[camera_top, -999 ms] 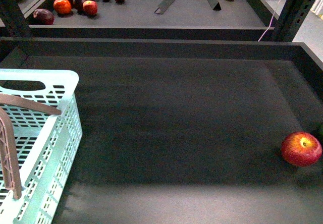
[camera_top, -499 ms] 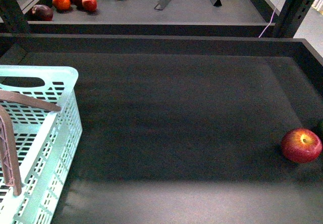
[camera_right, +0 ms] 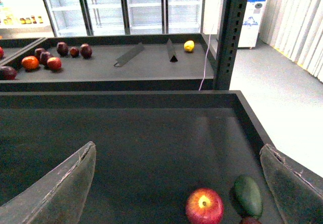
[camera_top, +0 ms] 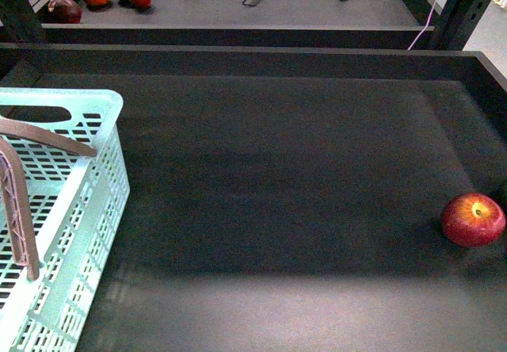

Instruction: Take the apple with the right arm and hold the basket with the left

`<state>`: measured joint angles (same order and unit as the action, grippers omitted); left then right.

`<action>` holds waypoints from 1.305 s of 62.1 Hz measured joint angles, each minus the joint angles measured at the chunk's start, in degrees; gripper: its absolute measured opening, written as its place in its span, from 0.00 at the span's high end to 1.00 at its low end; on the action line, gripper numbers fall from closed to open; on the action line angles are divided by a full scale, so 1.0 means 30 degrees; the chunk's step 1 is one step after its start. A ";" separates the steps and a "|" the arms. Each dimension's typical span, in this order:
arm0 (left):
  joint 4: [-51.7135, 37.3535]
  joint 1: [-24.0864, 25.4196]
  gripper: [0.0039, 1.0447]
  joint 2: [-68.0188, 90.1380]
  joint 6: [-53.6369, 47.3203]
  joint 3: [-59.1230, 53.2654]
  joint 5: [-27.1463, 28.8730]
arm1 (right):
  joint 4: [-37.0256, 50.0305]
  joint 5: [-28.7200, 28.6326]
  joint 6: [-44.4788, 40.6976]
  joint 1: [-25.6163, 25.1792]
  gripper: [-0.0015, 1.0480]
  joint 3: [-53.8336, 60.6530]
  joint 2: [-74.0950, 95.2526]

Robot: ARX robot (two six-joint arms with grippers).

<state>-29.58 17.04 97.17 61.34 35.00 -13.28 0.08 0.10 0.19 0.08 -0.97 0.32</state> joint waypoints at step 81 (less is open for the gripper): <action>0.7621 -1.6808 0.87 -0.7293 -0.0976 0.2747 0.2076 | 0.0000 0.0000 -0.0007 0.0000 0.08 0.0000 0.0000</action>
<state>-6.72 -33.39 75.29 58.41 43.24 -7.05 0.08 0.10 0.16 0.08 -0.97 0.32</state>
